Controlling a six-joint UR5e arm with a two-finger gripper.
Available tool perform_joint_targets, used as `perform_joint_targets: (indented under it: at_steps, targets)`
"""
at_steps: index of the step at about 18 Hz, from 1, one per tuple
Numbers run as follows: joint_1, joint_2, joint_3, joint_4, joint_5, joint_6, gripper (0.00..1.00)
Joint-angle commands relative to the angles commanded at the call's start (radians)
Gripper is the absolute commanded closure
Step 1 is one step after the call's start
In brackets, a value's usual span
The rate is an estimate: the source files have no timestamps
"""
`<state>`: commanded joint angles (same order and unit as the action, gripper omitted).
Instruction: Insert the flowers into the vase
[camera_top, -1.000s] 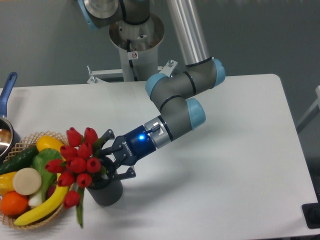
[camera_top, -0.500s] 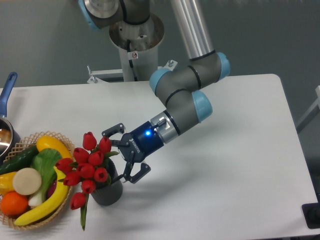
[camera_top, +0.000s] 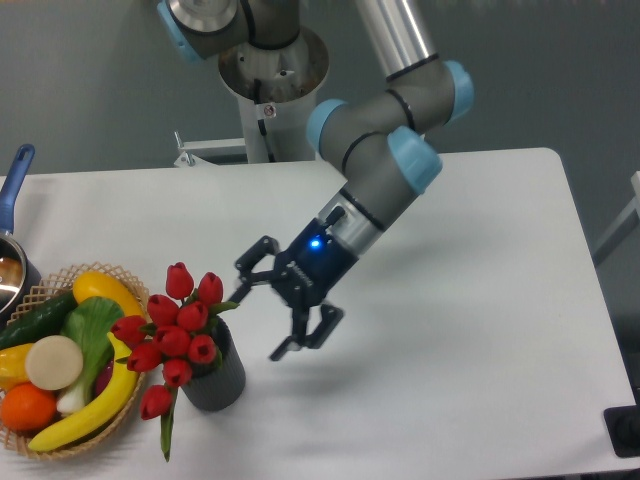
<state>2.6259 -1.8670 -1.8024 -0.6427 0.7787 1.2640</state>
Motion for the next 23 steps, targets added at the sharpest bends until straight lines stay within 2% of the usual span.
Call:
perform_joint_targets:
  at_steps: [4,9,14,16,20,23]
  targets:
    - [0.090,0.078,0.024,-0.002,0.149,0.005,0.00]
    - [0.184,0.141,0.086,-0.015,0.232,0.000,0.00]
    - [0.209,0.193,0.086,-0.061,0.339,0.006,0.00]
    - [0.215,0.224,0.078,-0.116,0.373,0.035,0.00]
    - [0.253,0.276,0.095,-0.320,0.503,0.305,0.00]
    - [0.292,0.285,0.146,-0.460,0.505,0.403,0.00]
